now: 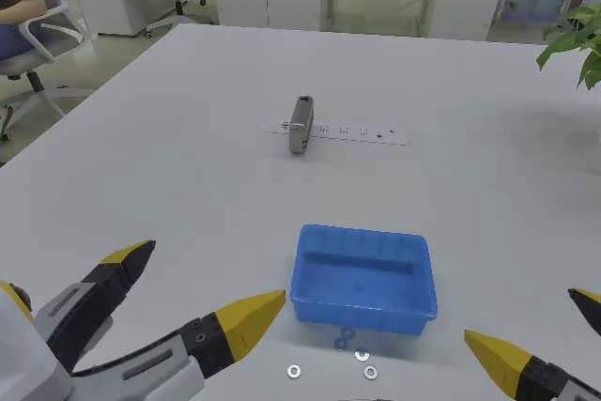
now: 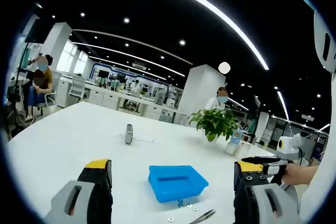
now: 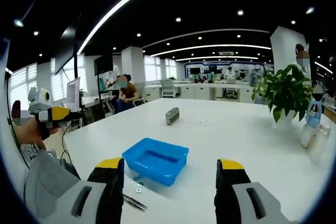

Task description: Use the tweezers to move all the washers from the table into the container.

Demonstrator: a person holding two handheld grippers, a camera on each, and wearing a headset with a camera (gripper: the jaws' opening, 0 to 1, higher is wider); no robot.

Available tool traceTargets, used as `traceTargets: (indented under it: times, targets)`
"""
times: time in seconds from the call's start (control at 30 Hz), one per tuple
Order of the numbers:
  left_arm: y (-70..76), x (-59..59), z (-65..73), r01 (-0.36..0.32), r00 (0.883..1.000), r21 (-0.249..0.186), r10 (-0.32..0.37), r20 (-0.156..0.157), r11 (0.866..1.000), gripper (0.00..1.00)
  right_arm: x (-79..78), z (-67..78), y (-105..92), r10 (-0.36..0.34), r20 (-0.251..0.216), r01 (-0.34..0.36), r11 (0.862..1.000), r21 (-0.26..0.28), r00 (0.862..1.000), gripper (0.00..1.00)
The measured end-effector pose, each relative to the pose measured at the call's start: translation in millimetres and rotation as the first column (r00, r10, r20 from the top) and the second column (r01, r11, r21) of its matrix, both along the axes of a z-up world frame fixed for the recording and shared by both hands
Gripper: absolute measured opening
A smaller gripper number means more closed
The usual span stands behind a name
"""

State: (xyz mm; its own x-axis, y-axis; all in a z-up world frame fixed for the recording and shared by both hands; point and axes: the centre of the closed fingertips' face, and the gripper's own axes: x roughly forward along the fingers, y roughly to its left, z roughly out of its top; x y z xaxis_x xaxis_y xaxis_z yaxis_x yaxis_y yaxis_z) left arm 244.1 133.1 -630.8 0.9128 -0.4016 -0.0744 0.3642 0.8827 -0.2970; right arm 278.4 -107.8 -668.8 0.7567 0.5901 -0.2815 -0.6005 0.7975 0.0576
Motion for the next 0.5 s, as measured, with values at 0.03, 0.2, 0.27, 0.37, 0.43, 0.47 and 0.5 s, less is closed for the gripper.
traceTargets:
  times: [0.03,0.2,0.27,0.37,0.43,0.47,0.5]
  targets:
    - [-0.4,0.2,0.3,0.0,1.0,-0.001,0.0,0.0,1.0,0.99,0.2,0.4,0.4,0.001,0.0,-0.001,1.0,0.003,1.0,0.68]
    - [-1.8,0.7,-0.4,0.004,1.0,0.006,-0.004,-0.008,1.0,0.99,0.7,-1.4,3.0,0.013,-0.009,-0.013,1.0,0.005,1.0,0.68]
    - [-2.7,0.8,0.4,0.007,1.0,0.015,-0.007,-0.01,1.0,0.99,1.1,-3.0,4.1,0.017,-0.013,-0.017,1.0,0.002,1.0,0.68]
    - [-4.4,0.6,3.2,0.009,1.0,0.021,-0.009,-0.007,1.0,0.99,2.1,-1.7,6.9,0.024,-0.008,-0.023,1.0,0.007,1.0,0.68]
    - [-5.1,0.2,5.6,0.006,1.0,0.026,-0.006,-0.003,1.0,0.99,3.0,-0.6,8.9,0.026,-0.004,-0.026,1.0,0.01,1.0,0.68]
    - [-5.3,-0.1,6.4,0.003,1.0,0.028,-0.003,-0.002,1.0,0.99,3.4,-0.1,9.7,0.027,-0.002,-0.027,1.0,0.01,1.0,0.68]
    - [-5.2,-0.5,6.8,0.001,1.0,0.027,-0.001,-0.002,1.0,0.99,3.8,0.1,10.6,0.029,-0.001,-0.029,1.0,0.01,1.0,0.68]
